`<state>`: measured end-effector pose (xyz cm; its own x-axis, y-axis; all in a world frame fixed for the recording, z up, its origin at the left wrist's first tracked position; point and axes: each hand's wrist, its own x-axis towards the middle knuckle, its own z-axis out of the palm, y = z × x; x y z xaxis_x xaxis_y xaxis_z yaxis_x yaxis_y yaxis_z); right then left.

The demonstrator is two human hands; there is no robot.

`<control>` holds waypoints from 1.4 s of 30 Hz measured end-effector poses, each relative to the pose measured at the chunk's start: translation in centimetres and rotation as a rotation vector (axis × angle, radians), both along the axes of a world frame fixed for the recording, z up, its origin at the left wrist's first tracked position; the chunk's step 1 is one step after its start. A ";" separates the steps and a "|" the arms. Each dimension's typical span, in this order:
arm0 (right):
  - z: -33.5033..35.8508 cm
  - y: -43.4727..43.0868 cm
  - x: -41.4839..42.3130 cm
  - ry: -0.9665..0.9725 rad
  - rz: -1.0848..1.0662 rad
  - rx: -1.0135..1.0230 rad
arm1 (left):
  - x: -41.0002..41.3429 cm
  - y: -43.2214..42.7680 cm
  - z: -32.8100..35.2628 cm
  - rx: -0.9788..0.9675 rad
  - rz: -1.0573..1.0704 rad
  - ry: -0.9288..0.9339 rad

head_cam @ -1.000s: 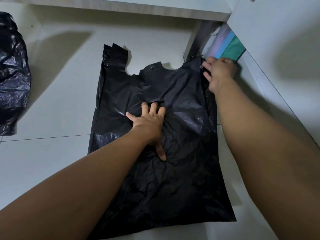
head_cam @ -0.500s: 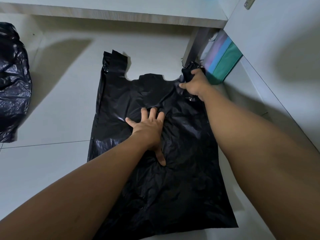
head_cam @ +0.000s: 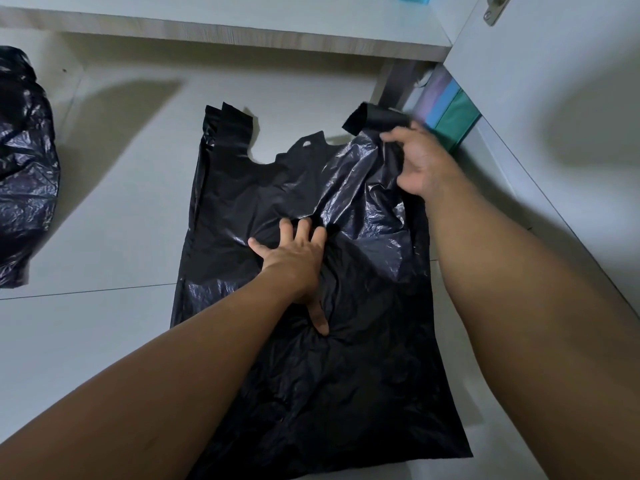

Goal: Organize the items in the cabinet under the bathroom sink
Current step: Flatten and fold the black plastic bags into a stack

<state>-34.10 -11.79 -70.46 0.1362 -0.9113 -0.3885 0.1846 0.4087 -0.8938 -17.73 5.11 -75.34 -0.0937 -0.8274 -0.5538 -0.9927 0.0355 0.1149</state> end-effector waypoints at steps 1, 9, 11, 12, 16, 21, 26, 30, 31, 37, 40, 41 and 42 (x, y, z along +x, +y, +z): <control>0.2 -0.1 -0.3 -0.064 -0.036 -0.006 | 0.0 0.0 0.0 -0.001 0.001 0.001; 0.2 -0.7 -1.1 0.275 -0.180 -0.048 | -0.1 -0.1 0.1 0.025 0.009 0.008; 0.2 -0.2 -0.7 0.308 -0.128 0.012 | -0.1 -0.1 0.0 0.022 0.010 0.005; 0.1 -0.2 -0.5 0.332 -0.130 0.041 | -0.1 -0.1 0.0 0.022 0.010 0.003; -0.4 -0.1 0.2 0.443 -0.150 0.081 | -0.1 -0.1 0.0 0.018 0.007 -0.002; -0.2 -0.5 0.6 0.630 -0.007 0.002 | -0.1 -0.2 0.1 0.028 0.016 0.002; -0.4 -0.3 1.6 0.813 0.162 -0.010 | -0.1 -0.2 0.0 0.023 0.008 0.005; -1.2 -0.5 3.5 0.684 -0.024 -0.005 | -0.1 -0.2 -0.1 0.020 0.007 0.001; -1.3 -0.7 3.9 0.678 -0.077 0.020 | -0.1 -0.2 0.0 0.023 0.008 0.000; -3.2 -1.6 4.3 0.971 -0.258 -0.124 | -0.2 -0.2 0.1 0.042 0.006 -0.004; -1.5 -1.8 3.2 1.062 -0.452 -0.292 | -0.2 -0.2 0.2 0.038 0.009 0.001; -1.0 -2.4 2.6 1.002 -0.504 -0.296 | -0.2 -0.3 0.1 0.036 0.017 0.005; -0.6 -3.0 2.1 0.912 -0.532 -0.279 | -0.2 -0.3 0.1 0.035 0.027 0.009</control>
<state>-31.98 -14.84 -71.10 -0.5362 -0.8397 0.0861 -0.5012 0.2346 -0.8329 -17.90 4.84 -75.29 -0.0764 -0.8096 -0.5820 -0.9922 0.0041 0.1246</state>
